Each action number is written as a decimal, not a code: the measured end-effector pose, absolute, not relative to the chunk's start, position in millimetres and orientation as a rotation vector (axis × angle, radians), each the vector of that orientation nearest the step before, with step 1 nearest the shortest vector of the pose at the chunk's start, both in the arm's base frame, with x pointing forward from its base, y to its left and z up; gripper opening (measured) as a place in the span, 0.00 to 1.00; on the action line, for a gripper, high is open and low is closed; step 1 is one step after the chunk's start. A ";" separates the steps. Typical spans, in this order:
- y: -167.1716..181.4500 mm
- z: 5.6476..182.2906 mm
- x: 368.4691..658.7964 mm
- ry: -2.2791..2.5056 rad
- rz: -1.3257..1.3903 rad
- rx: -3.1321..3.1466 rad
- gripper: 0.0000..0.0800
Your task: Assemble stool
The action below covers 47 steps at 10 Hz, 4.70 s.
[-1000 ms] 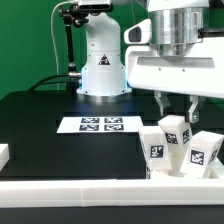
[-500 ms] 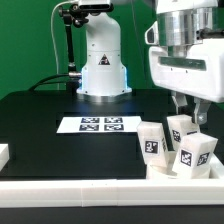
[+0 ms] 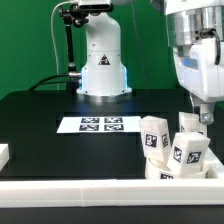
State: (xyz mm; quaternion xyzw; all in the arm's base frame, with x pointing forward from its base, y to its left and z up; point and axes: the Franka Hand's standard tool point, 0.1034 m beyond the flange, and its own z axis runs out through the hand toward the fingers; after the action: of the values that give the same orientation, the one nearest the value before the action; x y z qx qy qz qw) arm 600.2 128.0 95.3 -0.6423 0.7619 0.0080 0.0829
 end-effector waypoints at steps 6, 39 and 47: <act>124.6 94.9 600.9 2.449 0.085 -1.654 0.43; 120.4 110.2 599.9 -0.887 -0.105 -3.051 0.81; 118.2 96.3 594.1 -1.518 -0.037 -2.837 0.81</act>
Offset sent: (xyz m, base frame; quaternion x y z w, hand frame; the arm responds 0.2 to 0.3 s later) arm -0.0001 -0.0162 0.0019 -0.0202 -0.0088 0.1890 0.9817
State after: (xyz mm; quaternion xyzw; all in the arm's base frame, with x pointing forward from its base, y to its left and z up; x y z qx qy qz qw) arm 594.1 118.2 96.3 -0.8811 -0.4713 -0.0114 -0.0381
